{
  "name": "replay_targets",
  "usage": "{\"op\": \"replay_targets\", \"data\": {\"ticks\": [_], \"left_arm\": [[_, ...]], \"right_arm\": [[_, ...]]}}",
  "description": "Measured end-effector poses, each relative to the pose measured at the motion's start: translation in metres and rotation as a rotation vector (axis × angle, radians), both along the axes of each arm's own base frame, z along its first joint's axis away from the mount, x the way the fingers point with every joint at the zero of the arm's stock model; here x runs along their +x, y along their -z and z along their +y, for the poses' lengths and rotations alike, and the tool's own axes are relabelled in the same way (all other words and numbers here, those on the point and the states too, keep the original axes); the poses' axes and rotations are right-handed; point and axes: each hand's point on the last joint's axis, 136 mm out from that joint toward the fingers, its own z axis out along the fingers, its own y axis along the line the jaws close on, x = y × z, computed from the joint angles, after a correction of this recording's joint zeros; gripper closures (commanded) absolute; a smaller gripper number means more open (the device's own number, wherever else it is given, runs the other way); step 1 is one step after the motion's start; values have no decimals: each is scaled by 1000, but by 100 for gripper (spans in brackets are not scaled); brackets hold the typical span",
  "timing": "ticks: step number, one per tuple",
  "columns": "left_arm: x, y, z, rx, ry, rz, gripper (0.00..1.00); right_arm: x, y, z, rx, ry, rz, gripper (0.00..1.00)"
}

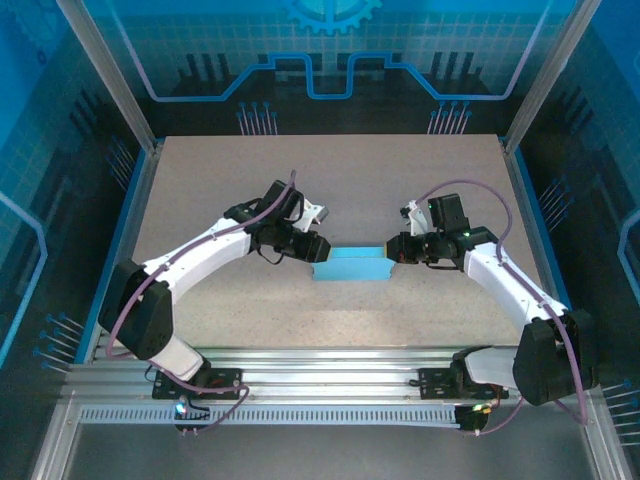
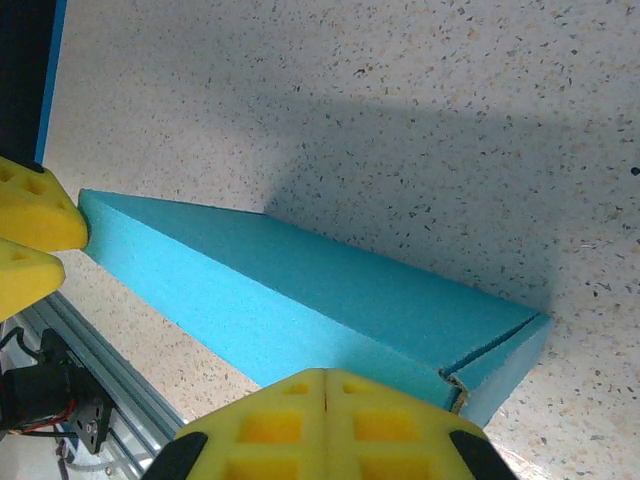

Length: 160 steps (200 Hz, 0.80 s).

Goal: Fold the paper box

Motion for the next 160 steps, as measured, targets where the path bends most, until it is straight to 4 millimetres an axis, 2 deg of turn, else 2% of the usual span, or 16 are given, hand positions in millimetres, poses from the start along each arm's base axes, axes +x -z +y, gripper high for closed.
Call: {"op": "replay_targets", "data": {"ticks": [45,64,98,122,142,154,160], "left_arm": [[-1,1,1,-27,-3,-47,70],[0,-1,1,-34,-3,-58,69],[-2,-5,2,-34,-8,-51,62],[-1,-13,2,-33,-22,-38,55],[2,-25,-1,-43,-25,-51,53],[5,-32,-2,-50,-25,-62,51],[6,-35,-3,-53,-26,-67,51]], "right_arm": [[2,2,-1,0,7,-28,95],[2,1,0,-3,6,-35,91],[-3,-6,7,-65,-28,-54,86],[-4,-23,19,-84,-73,-92,83],[0,-38,24,-90,-93,-140,74],[2,-44,26,-98,-107,-164,59],[2,-47,28,-103,-118,-175,49]]}}
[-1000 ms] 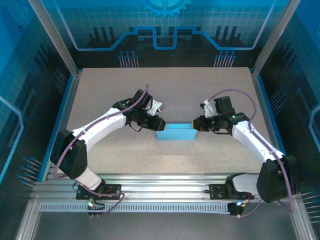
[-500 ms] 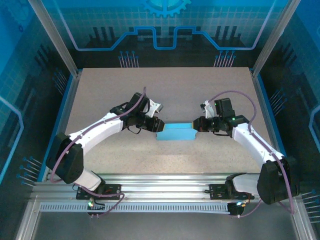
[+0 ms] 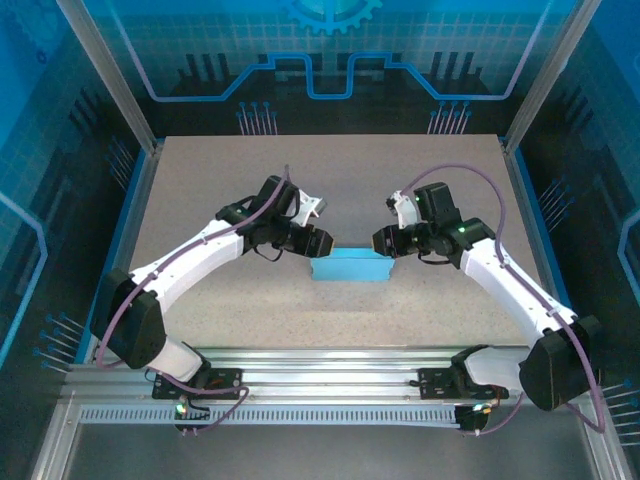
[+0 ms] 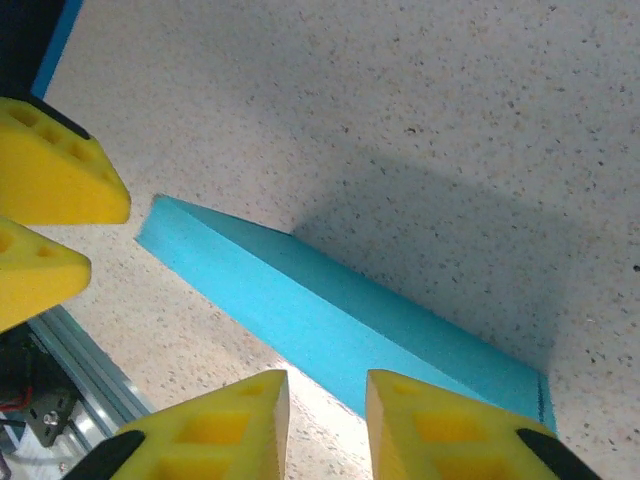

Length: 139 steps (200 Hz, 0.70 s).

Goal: Fold the paper box

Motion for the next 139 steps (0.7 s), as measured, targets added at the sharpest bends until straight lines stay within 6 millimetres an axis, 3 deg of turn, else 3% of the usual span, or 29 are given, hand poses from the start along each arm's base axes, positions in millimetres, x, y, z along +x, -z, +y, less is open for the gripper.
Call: {"op": "replay_targets", "data": {"ticks": [32,47,60,109,139], "left_arm": [[-3,-15,3,-15,-9,-19,36],[-8,-28,7,-31,-25,-38,21],[-15,-43,13,-47,-32,-78,1],[-60,-87,46,-99,-48,-220,1],[-92,-98,66,-122,-32,-285,1]], "right_arm": [[-8,-10,12,-63,-98,-65,9],[-16,-15,24,-107,-185,-121,2],[-22,-19,35,-134,-262,-168,0],[-8,-13,53,-264,-440,-234,1],[-3,7,68,-371,-564,-224,12]]}}
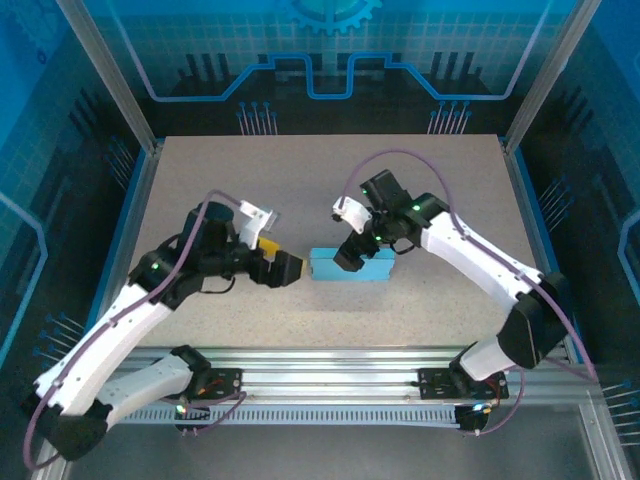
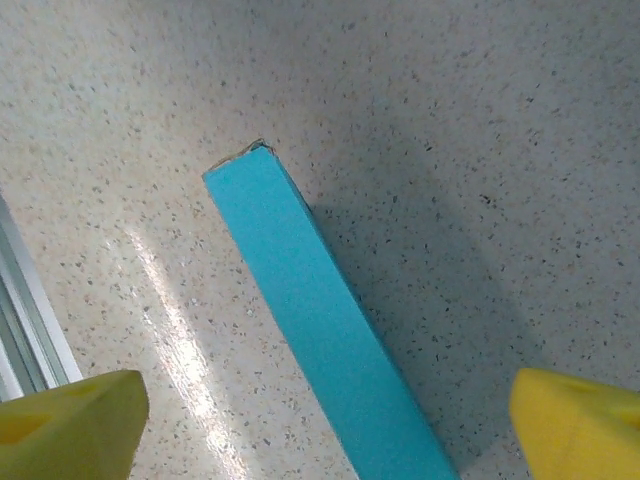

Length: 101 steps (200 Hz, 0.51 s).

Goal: Fold the paper box

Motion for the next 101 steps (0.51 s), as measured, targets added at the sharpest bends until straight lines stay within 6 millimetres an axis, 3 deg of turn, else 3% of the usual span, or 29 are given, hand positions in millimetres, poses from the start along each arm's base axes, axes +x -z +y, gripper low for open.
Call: {"op": "replay_targets", "data": {"ticks": [35,101], "left_arm": [[-20,3,11,6,13,-16,1],[-26,25,14,40,23,40,1]], "right_arm": [[1,21,11,-108,-83,23,19],[0,51,12,-243,-149,72,39]]}}
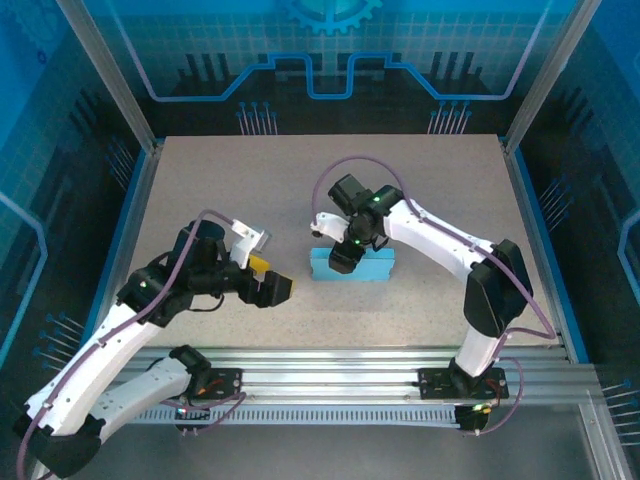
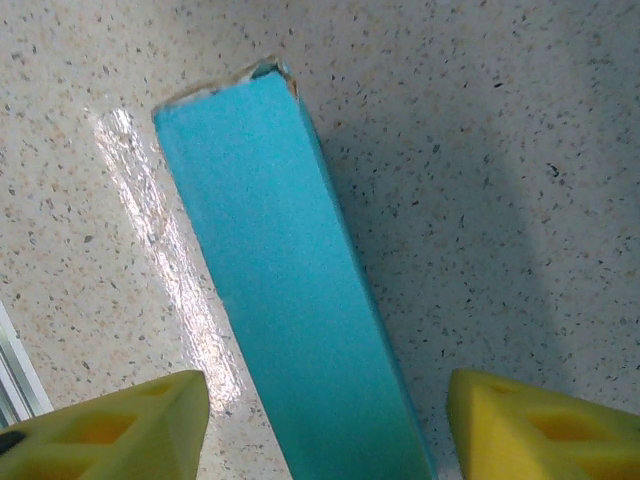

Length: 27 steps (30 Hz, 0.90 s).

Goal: Fold the paper box

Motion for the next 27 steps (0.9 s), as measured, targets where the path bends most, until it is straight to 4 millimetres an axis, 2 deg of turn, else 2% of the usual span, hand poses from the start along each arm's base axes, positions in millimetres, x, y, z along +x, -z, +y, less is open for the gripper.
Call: {"op": "replay_targets", "data": {"ticks": [3,7,14,19,22,27], "left_arm": [[0,1,0,1,1,2,1],[0,4,0,4,1,9,1],[-1,4,-1,1,6,12,1],[-1,5,-1,3,7,16,1],[0,5,-1,4,7,18,1],[0,5,-1,4,7,17,1]], "right_arm": [[-2,5,1,-22,-8,2,41],[-4,7,3,-39,-21,-14,52],[-13,27,-2,-92,-28,-16,58],[-10,30,-1,-105,-29,-54,59],[-10,33,-2,-120,-31,-71,64],[-6,35,-1,-136,-13,-112,66]]}}
